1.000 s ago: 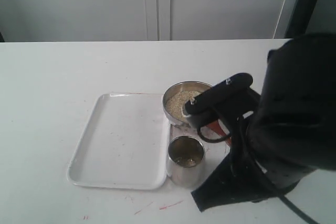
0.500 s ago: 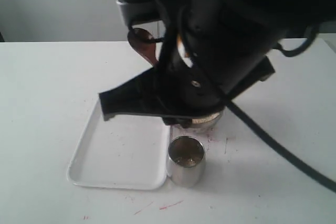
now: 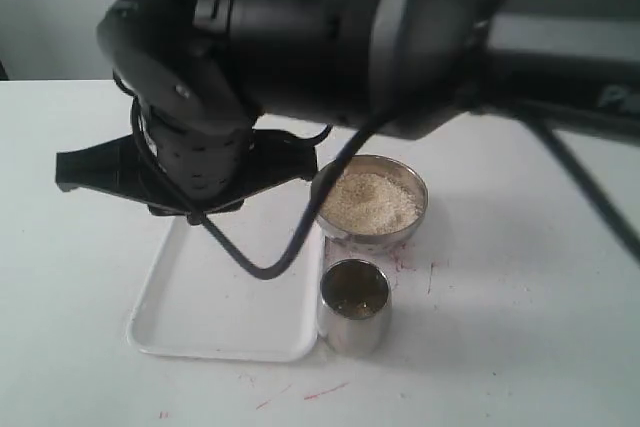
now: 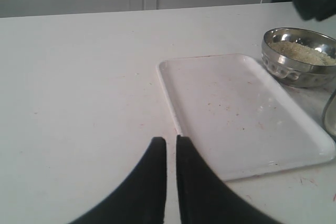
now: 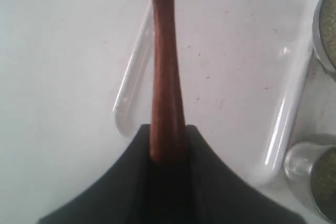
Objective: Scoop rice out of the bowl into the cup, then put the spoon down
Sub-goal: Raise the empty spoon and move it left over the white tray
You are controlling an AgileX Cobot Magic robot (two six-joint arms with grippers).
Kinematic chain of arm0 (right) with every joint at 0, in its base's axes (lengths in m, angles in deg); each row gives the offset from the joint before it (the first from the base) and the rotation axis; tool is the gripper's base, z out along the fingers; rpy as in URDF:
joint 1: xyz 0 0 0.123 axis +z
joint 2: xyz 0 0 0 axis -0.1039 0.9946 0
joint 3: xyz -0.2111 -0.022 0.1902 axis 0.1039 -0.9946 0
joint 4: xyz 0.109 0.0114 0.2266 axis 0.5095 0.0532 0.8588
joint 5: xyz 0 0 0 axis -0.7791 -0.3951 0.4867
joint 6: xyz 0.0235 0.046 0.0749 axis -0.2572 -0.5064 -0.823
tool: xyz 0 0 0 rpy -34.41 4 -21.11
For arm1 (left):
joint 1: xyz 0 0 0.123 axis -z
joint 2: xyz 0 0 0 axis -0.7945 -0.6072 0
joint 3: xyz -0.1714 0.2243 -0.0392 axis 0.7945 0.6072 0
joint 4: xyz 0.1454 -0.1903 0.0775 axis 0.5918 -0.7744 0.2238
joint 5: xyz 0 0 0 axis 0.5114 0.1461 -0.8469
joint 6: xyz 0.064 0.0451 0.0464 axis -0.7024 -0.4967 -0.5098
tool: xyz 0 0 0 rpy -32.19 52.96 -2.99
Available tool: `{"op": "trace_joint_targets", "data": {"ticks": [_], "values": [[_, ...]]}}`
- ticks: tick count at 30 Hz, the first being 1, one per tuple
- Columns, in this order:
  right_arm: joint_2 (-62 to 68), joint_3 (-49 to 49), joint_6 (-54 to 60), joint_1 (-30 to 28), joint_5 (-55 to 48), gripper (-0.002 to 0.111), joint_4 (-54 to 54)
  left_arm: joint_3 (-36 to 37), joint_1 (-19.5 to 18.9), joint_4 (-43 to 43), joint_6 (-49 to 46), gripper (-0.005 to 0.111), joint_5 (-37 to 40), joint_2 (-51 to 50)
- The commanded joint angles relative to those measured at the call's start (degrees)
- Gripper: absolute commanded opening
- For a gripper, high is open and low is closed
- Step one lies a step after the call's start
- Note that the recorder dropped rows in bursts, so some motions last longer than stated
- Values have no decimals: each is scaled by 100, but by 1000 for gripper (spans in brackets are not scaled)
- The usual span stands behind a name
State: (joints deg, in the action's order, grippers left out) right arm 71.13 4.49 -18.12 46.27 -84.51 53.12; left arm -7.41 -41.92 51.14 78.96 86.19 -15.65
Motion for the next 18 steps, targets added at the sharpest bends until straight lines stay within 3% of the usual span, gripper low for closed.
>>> {"op": "trace_joint_targets", "data": {"ticks": [1,18], "values": [[427,43,-431,-38,123,0,-373,-35,6,-59,33,14,-16,-4],[1419,43,-1435,-38,216,0,-346,-35,6,-59,33,14,-16,-4]]}}
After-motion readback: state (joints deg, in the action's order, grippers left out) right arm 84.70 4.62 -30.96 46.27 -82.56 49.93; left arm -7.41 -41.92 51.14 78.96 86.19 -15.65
